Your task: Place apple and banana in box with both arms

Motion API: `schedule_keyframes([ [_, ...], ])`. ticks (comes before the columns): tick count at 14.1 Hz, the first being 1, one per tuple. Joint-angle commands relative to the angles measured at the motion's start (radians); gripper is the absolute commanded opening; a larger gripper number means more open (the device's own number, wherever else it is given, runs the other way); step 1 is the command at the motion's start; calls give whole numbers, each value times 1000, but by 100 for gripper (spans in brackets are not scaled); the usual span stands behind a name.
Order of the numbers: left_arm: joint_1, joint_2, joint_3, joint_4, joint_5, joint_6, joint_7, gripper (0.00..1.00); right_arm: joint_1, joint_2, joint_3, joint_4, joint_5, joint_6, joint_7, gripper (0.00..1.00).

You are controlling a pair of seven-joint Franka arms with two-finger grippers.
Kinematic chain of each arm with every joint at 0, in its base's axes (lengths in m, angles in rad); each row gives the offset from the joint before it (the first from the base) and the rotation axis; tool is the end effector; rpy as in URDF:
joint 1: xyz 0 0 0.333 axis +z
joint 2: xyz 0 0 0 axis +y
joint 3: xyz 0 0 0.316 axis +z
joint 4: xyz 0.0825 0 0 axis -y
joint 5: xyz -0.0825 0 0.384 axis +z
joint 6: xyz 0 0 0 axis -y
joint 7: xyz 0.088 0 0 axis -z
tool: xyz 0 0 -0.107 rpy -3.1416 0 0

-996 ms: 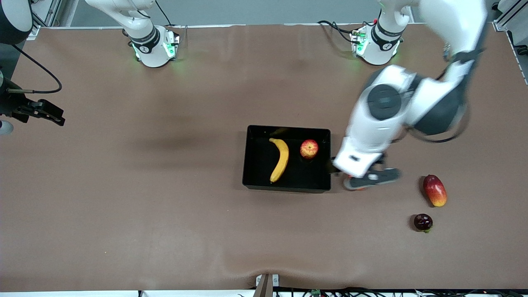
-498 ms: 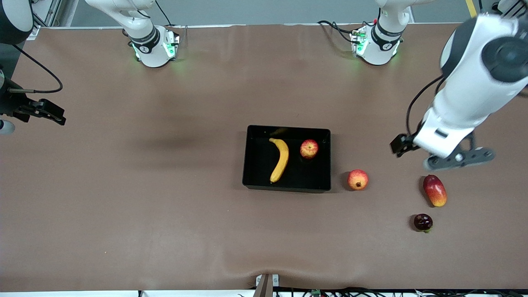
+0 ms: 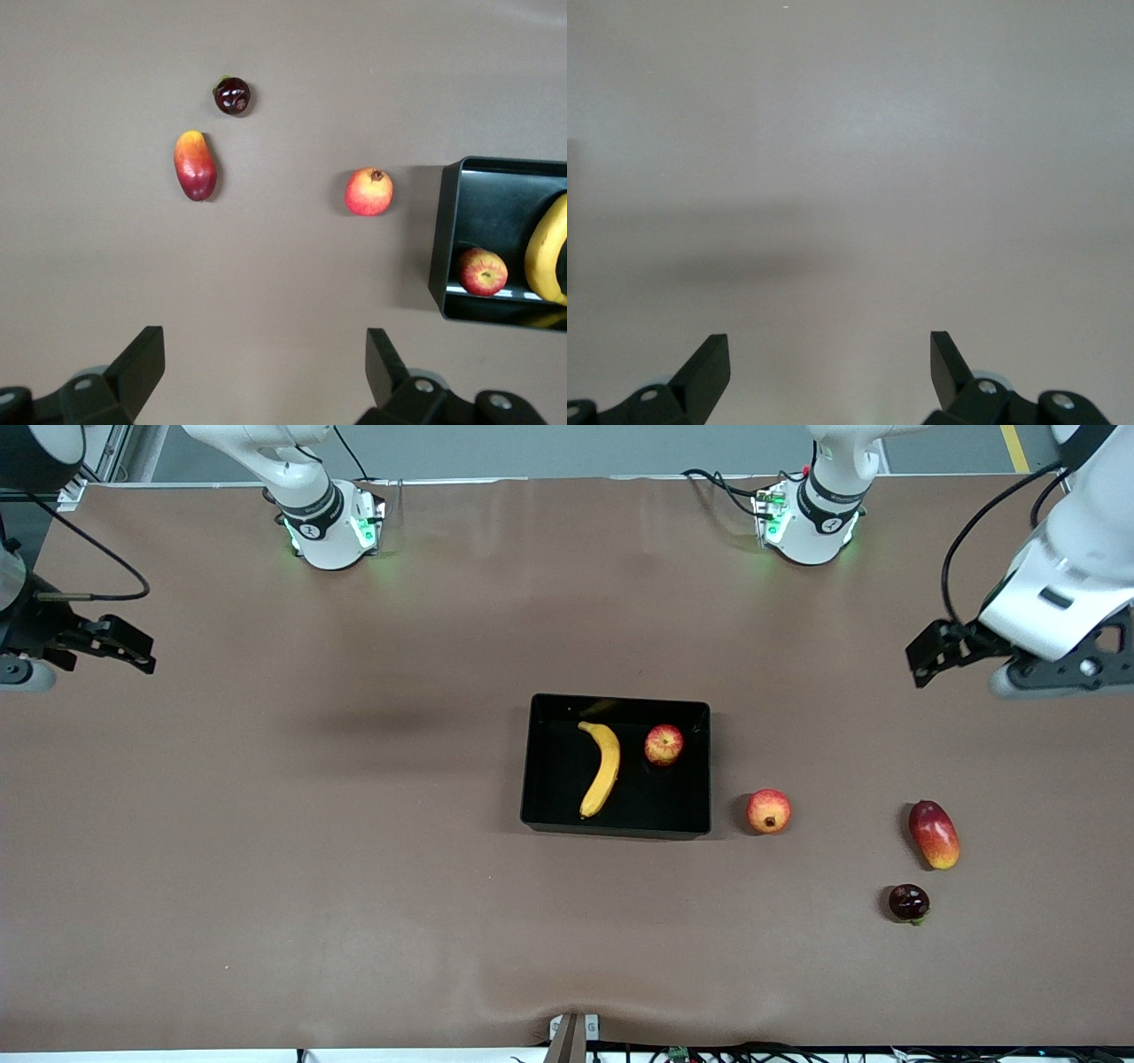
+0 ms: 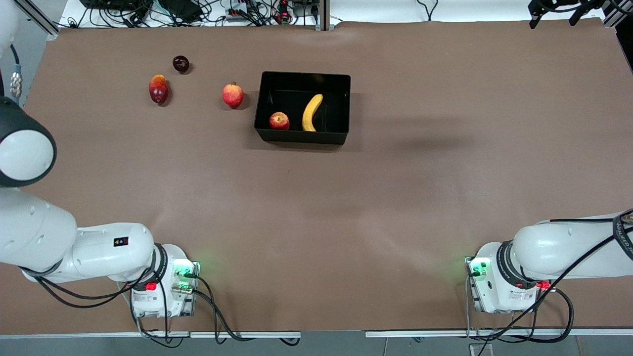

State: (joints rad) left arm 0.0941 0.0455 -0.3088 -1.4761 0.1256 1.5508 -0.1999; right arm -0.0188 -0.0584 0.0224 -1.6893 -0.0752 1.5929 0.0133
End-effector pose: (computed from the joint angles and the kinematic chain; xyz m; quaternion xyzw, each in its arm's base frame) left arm 0.5575 -0.1031 0.6437 -0.9983 0.0049 -0.0268 0.0514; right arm 0.5361 -0.0056 0.6026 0.9991 -0.0033 -0.0187 0.0384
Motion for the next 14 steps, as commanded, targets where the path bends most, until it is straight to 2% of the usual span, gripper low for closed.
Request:
schedule_keyframes([
  [1,-50,-97,94,-94,-44,2,63,100,5,-31,-4,-13,6,-22,-18,100],
  [3,-98,-133,164,-131,-72,2,62,100,3,-28,-4,-13,6,-16,-29,100],
  [4,-103,-136,177,-128,-84,-3,65,100,3,-26,-4,-13,5,-10,-30,100],
  [8,-94,-138,171,-90,-83,-41,66,100,-6,-31,-12,-13,5,-24,-35,100],
  [14,-90,-133,166,-89,-102,-44,86,100,-39,-26,-12,-10,5,-14,-36,100],
])
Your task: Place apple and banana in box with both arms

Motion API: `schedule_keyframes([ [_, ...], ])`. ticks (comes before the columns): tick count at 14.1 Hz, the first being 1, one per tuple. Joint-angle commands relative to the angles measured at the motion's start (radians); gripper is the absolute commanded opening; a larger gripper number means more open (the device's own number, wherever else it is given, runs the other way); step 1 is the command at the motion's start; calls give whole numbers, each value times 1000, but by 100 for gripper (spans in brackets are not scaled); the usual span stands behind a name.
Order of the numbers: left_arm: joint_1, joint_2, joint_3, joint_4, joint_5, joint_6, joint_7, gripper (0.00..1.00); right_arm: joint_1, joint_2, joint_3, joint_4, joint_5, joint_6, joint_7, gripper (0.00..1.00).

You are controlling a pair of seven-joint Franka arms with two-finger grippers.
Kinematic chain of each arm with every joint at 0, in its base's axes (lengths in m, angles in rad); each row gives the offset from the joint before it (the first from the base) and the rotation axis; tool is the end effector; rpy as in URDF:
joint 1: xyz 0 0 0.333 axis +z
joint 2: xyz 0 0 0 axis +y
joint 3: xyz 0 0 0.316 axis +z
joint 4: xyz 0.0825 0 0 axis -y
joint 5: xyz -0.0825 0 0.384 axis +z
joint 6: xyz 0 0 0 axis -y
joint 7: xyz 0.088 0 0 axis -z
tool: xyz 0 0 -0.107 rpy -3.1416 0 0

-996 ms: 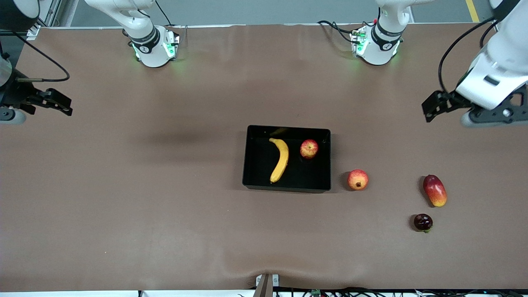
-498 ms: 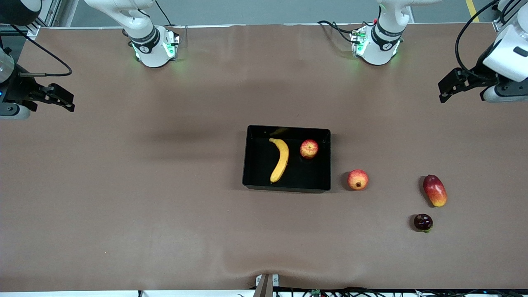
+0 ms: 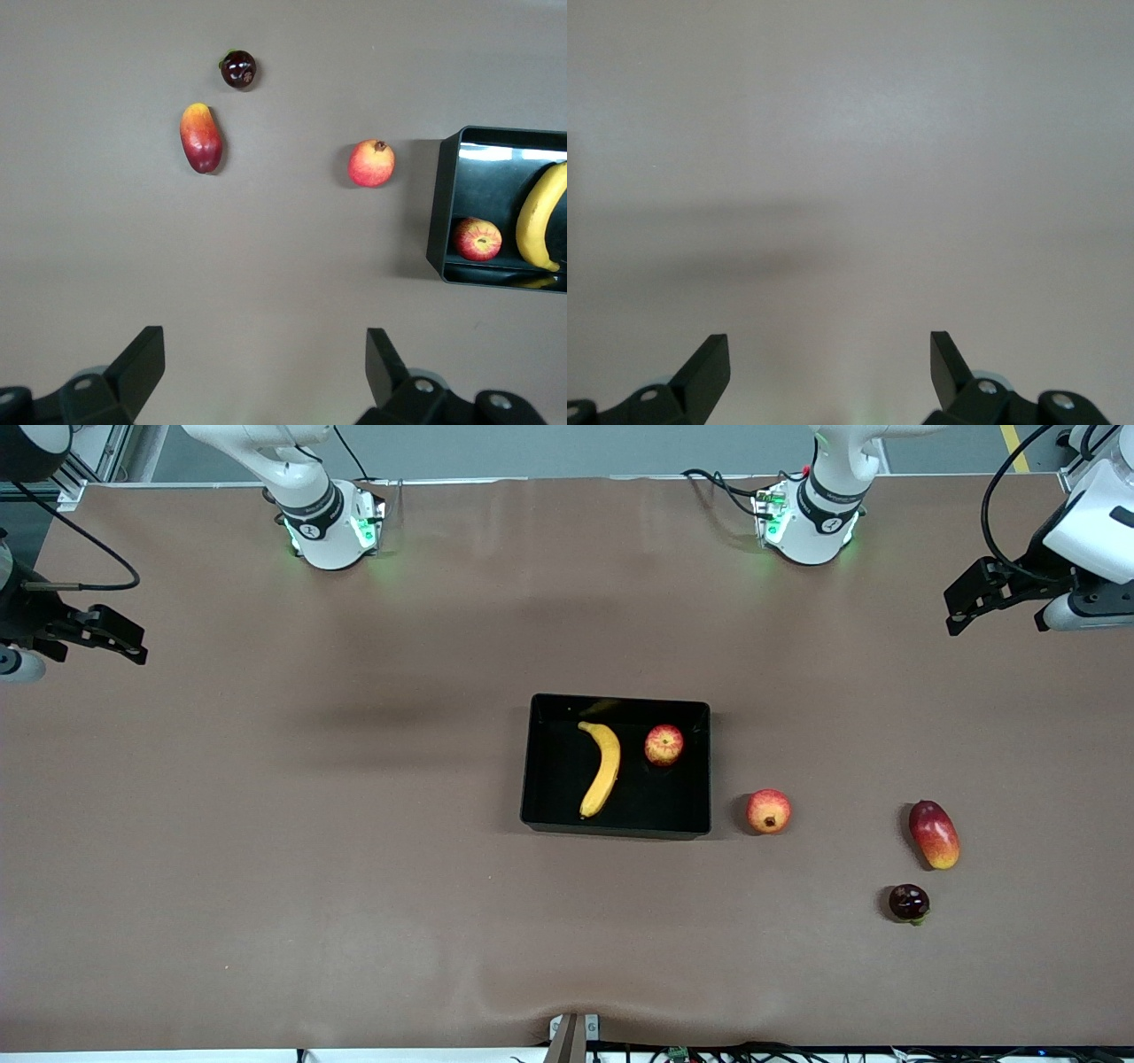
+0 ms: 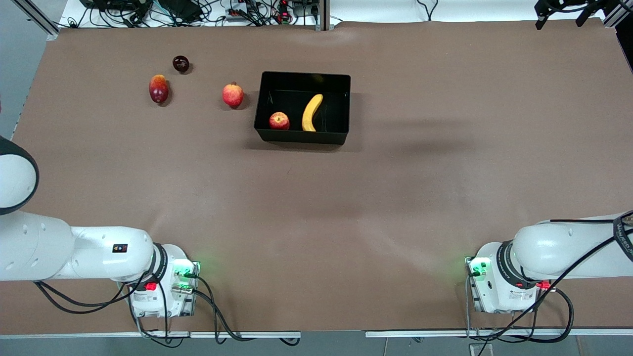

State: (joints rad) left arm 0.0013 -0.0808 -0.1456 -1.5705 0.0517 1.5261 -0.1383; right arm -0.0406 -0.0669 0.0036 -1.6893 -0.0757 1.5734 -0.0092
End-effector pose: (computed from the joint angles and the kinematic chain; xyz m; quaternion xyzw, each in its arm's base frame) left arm 0.5197 -0.0734 0.6640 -0.9993 0.0013 -0.0220 0.0288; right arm 0.5309 -0.0277 0.6055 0.9989 -0.0129 -0.0254 0.0374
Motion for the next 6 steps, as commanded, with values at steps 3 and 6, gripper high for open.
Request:
schedule_keyframes([
  [3,6,-7,6,3,-55,-21,25,100,2,-16,18,-9,5,25,-12,100],
  [6,6,-5,6,6,-56,-27,25,100,24,-14,21,-9,5,23,-2,100],
])
